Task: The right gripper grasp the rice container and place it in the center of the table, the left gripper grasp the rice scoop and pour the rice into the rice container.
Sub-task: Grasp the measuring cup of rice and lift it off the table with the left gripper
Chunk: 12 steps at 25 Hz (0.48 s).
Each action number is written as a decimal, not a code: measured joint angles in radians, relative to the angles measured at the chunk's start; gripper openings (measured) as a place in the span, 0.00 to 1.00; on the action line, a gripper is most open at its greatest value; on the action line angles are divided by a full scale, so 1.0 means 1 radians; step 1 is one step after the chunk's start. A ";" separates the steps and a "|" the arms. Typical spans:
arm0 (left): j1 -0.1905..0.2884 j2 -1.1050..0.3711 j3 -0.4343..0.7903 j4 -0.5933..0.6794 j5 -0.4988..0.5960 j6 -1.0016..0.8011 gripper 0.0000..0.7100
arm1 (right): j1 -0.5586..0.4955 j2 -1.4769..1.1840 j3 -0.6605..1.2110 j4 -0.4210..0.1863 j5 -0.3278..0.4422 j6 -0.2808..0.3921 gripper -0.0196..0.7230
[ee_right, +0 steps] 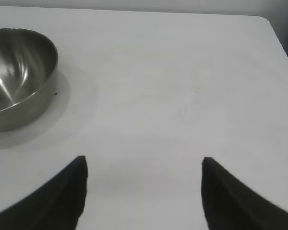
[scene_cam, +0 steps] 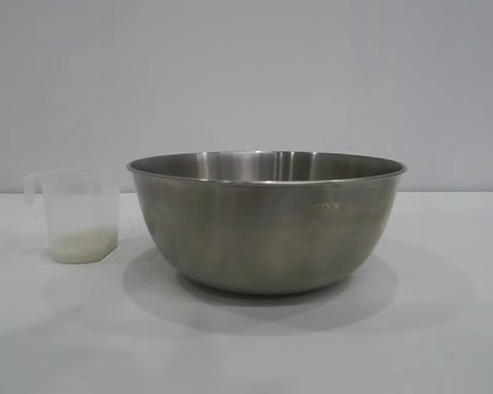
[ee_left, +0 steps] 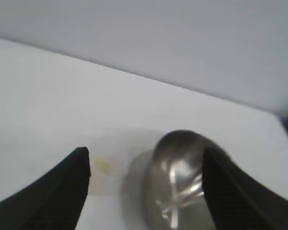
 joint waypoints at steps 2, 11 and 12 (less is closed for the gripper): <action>0.000 0.000 0.000 0.000 0.087 0.230 0.63 | 0.000 0.000 0.000 0.000 0.000 0.000 0.58; 0.000 0.000 0.000 0.438 0.208 0.536 0.63 | 0.000 0.000 0.000 0.000 0.000 0.000 0.58; 0.000 0.000 0.000 0.544 0.208 0.529 0.63 | 0.000 0.000 0.000 0.000 0.000 0.000 0.58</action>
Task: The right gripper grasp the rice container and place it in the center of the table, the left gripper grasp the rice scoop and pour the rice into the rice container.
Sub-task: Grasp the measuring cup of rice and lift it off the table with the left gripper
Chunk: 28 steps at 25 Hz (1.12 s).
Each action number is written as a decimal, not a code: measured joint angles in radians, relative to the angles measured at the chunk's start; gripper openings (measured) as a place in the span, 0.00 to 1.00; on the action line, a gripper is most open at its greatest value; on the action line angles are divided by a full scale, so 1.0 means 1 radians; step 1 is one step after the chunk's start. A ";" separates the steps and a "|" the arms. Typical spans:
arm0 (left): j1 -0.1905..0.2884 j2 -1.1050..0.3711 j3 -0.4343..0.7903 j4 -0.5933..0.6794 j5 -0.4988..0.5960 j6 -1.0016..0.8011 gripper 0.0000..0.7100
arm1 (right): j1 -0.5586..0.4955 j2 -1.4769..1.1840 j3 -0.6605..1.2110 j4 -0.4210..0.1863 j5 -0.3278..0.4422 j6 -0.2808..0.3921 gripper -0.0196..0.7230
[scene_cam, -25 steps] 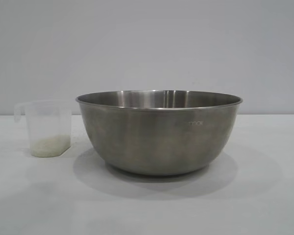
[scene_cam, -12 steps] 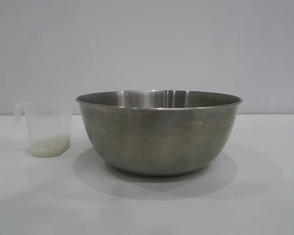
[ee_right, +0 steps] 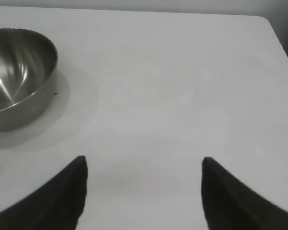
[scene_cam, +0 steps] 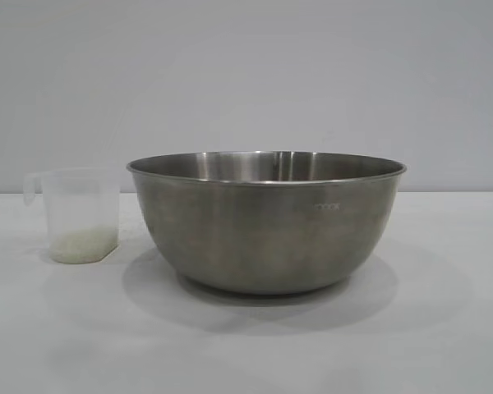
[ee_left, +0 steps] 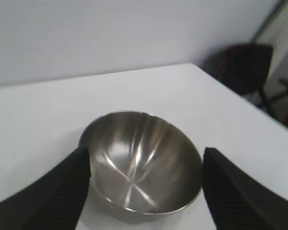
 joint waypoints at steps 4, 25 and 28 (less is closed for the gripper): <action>0.000 0.000 0.000 0.411 -0.066 -0.189 0.63 | 0.000 0.000 0.000 0.000 0.000 0.000 0.58; 0.000 0.000 0.000 1.392 -0.394 -2.044 0.63 | 0.000 0.000 0.000 0.000 0.000 0.000 0.58; 0.000 0.000 0.000 1.201 -0.405 -1.865 0.63 | 0.000 0.000 0.000 0.000 0.000 0.000 0.58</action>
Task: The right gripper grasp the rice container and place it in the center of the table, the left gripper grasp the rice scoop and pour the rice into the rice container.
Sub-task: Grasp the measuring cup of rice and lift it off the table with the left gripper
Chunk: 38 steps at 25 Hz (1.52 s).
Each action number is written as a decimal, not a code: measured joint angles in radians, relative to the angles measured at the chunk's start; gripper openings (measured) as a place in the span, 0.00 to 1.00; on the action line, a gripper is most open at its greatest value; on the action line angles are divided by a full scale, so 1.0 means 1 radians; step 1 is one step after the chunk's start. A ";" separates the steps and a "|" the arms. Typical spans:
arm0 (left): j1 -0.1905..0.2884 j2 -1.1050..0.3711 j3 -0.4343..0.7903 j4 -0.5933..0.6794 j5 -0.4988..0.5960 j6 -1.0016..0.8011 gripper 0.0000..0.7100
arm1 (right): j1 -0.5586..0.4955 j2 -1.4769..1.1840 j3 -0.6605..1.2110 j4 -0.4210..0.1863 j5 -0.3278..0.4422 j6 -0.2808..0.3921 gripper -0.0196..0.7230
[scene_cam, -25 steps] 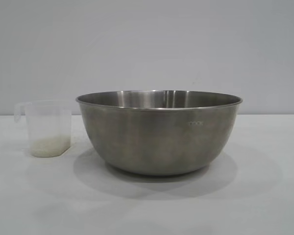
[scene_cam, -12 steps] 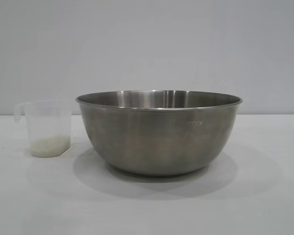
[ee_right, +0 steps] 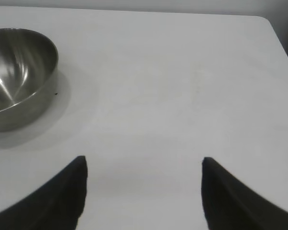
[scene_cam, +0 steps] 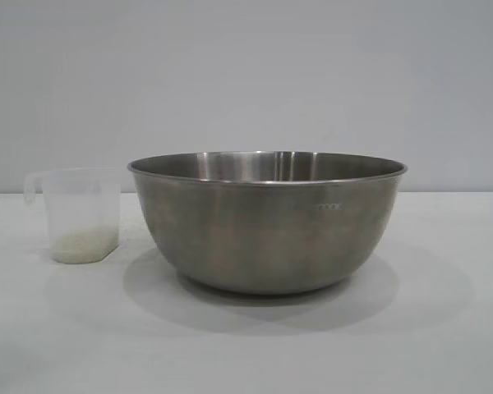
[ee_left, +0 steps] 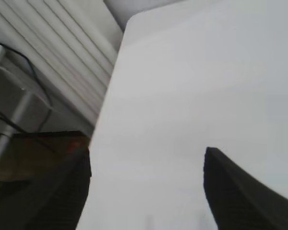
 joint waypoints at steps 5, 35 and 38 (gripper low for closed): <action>-0.002 0.014 0.000 -0.449 -0.016 0.434 0.63 | 0.000 0.000 0.000 0.000 0.000 0.000 0.58; -0.398 0.701 0.028 -0.919 -0.594 0.904 0.63 | 0.000 0.000 0.000 0.000 0.000 0.000 0.58; -0.417 0.709 0.103 -0.940 -0.736 0.873 0.63 | 0.000 0.000 0.000 0.000 0.000 0.000 0.58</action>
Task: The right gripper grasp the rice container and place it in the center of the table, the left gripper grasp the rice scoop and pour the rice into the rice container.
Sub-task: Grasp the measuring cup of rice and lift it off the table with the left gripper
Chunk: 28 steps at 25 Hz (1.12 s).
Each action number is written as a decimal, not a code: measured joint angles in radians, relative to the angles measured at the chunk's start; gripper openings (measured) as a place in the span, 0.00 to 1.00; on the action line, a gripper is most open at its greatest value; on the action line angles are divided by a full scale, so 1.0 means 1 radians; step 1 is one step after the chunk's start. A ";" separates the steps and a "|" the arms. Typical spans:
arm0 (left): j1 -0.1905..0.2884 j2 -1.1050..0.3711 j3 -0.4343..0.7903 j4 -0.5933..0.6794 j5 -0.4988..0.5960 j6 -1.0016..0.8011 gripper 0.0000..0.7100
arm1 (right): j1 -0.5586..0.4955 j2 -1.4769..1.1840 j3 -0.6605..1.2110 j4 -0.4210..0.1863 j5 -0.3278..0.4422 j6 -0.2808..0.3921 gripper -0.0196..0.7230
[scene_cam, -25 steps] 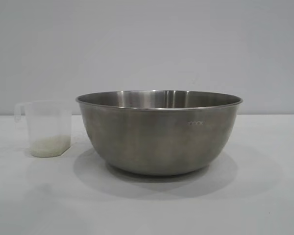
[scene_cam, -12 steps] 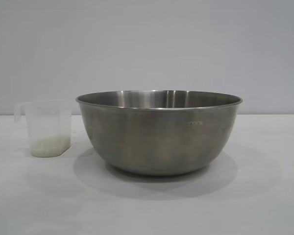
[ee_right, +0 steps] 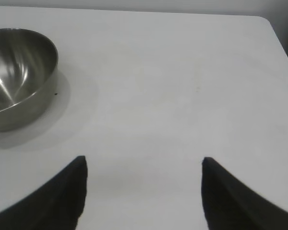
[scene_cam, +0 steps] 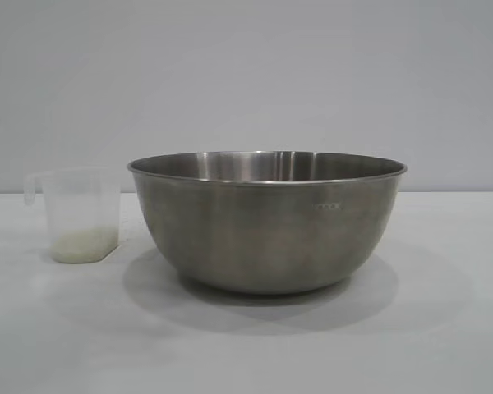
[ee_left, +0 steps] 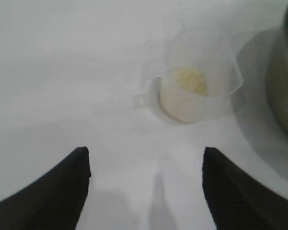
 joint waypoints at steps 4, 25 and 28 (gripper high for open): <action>-0.002 0.000 0.085 0.057 -0.187 -0.137 0.63 | 0.000 0.000 0.000 0.000 0.000 0.000 0.58; -0.002 0.508 0.126 0.336 -0.718 -0.438 0.54 | 0.000 0.000 0.000 0.000 0.000 -0.001 0.58; -0.002 0.508 0.108 0.330 -0.720 -0.440 0.51 | 0.000 0.000 0.000 0.000 0.000 -0.001 0.58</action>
